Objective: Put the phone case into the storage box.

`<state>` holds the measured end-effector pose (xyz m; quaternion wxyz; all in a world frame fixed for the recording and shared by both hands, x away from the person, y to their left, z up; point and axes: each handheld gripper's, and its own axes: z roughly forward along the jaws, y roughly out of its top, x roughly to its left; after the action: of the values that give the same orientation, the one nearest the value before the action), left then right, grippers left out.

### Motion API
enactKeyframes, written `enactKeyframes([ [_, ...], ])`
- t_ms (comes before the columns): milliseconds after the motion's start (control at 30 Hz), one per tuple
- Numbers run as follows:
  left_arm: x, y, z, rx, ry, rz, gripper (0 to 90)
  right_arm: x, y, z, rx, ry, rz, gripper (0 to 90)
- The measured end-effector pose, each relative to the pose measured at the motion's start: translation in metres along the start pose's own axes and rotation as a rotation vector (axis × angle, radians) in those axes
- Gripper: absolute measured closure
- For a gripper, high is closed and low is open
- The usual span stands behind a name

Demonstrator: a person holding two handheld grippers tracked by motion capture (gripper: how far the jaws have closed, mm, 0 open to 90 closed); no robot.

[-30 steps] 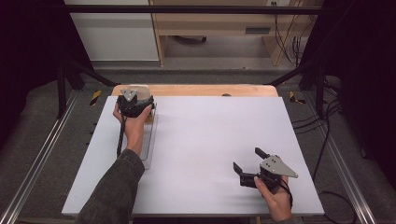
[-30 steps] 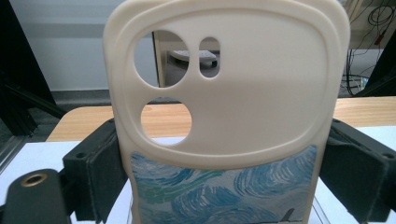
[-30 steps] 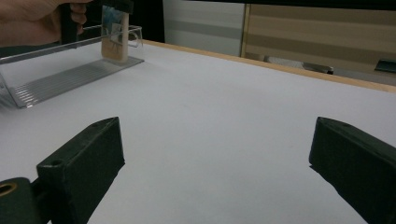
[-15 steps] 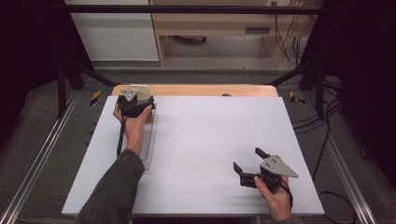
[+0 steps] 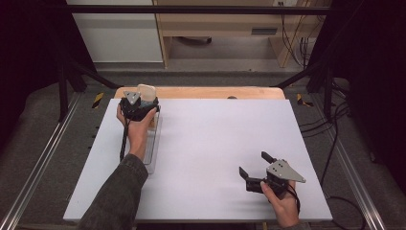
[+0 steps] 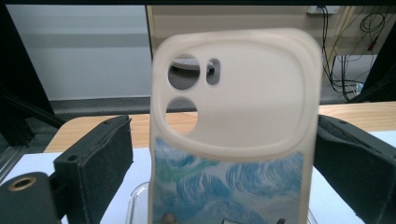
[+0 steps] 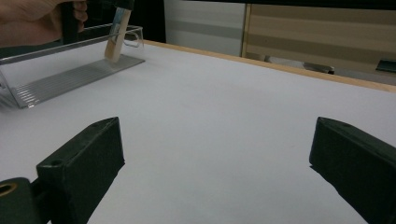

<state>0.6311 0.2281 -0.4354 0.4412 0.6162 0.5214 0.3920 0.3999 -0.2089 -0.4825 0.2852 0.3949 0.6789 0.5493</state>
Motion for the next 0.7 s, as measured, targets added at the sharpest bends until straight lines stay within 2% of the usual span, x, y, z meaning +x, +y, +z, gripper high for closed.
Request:
enactKeyframes([
  [333,0.001,0.003,-0.004,-0.014,-0.019,-0.005,6.0,0.001,0.0,0.001,0.002,0.003,-0.005,3.0],
  [533,-0.001,0.007,-0.01,-0.015,-0.039,0.024,6.1,0.001,0.0,0.001,0.001,0.003,-0.007,3.0],
  [700,-0.004,0.01,-0.016,-0.002,-0.052,0.123,6.0,0.003,0.001,0.001,0.0,0.004,-0.01,2.9],
])
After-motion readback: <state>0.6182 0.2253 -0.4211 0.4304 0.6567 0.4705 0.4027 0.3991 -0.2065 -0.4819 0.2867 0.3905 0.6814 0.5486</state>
